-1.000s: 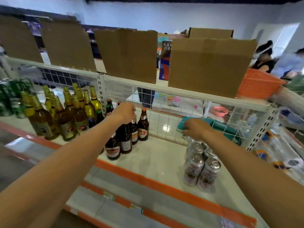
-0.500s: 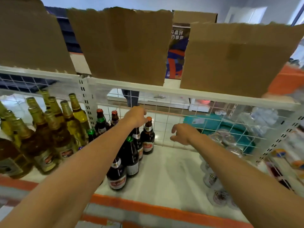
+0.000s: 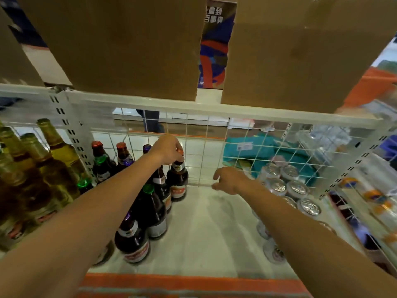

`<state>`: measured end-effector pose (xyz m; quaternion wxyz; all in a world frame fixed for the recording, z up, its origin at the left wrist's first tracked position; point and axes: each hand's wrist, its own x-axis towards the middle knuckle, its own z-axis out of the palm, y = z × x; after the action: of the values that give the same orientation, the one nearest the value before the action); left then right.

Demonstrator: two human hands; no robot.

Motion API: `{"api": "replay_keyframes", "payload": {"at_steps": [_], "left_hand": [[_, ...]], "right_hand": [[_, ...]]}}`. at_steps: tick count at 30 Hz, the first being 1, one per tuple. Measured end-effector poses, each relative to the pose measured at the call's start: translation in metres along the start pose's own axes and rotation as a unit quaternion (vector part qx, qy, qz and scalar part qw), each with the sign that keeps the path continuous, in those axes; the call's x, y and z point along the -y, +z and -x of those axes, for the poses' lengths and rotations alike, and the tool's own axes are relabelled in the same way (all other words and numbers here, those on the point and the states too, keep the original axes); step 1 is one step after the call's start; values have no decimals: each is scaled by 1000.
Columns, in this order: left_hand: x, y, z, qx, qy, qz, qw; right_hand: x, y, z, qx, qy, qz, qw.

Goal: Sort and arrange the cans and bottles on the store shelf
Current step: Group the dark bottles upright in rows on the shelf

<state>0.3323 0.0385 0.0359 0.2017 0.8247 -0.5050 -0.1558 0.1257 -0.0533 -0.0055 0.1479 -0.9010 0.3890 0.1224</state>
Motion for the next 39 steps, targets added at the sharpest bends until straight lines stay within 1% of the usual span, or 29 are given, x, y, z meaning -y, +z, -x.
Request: {"api": "replay_keyframes", "payload": {"at_steps": [4,8,11,14,16,19,23,30,39], "left_hand": [[-18,7,-1,14,35,16,999],[-49,11,-7,4,62,7,998],[-71,19,-12,7,78,4,997],[-88,36,-17,4,76,19,997],[-97,48,-20,3,78,27,997],[-105,60,-27,4,86,31,996],[-108,62,-34,14,85,16,996],[-93,57,-39,17,79,4,997],[-72,54,-39,10,66,44,997]], "right_hand": [[6,5,-10,-58,-9,-86,995],[10,-2,-13,-108,-33,-199,973],[2,-2,-13,-136,-40,-236,961],[-11,0,-14,-177,-18,-236,956],[-21,3,-16,-188,-4,-233,954],[-34,4,-19,-189,9,-236,953],[-40,3,-23,-185,4,-246,951],[-24,8,-34,-185,-10,-257,949],[-12,8,-41,-166,-18,-220,961]]}}
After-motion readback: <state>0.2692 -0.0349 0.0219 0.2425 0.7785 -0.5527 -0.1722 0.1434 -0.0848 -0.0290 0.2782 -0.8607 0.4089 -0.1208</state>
